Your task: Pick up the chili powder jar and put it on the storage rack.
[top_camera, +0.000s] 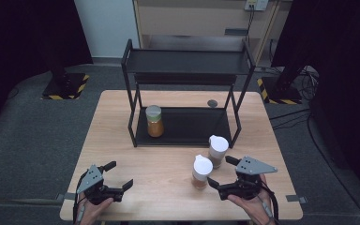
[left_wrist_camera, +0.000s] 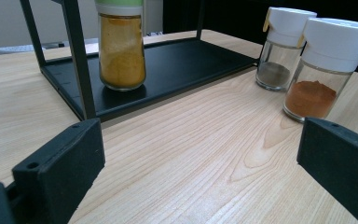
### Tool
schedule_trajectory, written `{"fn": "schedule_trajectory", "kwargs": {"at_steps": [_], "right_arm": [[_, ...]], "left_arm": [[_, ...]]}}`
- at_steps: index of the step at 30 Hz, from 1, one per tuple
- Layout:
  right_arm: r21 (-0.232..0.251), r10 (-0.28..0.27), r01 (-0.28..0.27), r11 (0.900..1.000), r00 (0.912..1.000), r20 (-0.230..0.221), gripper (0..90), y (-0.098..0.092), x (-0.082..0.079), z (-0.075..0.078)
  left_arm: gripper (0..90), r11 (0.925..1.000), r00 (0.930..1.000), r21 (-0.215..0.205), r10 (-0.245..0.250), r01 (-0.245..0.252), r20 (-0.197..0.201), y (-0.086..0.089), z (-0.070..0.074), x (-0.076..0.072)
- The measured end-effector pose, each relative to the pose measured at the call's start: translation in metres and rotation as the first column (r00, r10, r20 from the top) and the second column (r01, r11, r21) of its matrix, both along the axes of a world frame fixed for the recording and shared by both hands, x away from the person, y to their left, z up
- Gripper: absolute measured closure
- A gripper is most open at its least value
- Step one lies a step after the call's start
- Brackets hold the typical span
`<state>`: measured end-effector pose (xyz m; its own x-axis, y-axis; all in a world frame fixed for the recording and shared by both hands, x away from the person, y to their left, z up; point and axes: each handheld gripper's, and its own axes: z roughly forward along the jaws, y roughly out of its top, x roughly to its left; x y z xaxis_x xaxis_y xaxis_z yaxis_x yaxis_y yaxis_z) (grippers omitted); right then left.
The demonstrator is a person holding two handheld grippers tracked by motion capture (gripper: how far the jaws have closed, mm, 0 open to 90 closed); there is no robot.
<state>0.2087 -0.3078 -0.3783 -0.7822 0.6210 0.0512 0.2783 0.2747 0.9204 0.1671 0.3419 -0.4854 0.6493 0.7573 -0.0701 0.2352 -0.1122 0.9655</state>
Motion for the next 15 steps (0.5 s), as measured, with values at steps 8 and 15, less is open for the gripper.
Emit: {"fn": "schedule_trajectory", "kwargs": {"at_steps": [8,15], "right_arm": [[-0.006,-0.005,0.005,1.0,0.9997,-0.023,5.3,0.014,0.01,-0.008],[-0.002,-0.009,0.009,1.0,0.999,-0.043,6.3,0.023,0.017,-0.017]], "left_arm": [[0.0,1.0,1.0,0.0,0.0,0.0,-0.002,0.0,0.0,0.0],[0.0,1.0,1.0,0.004,0.0,0.0,-0.004,0.0,0.0,0.0]]}}
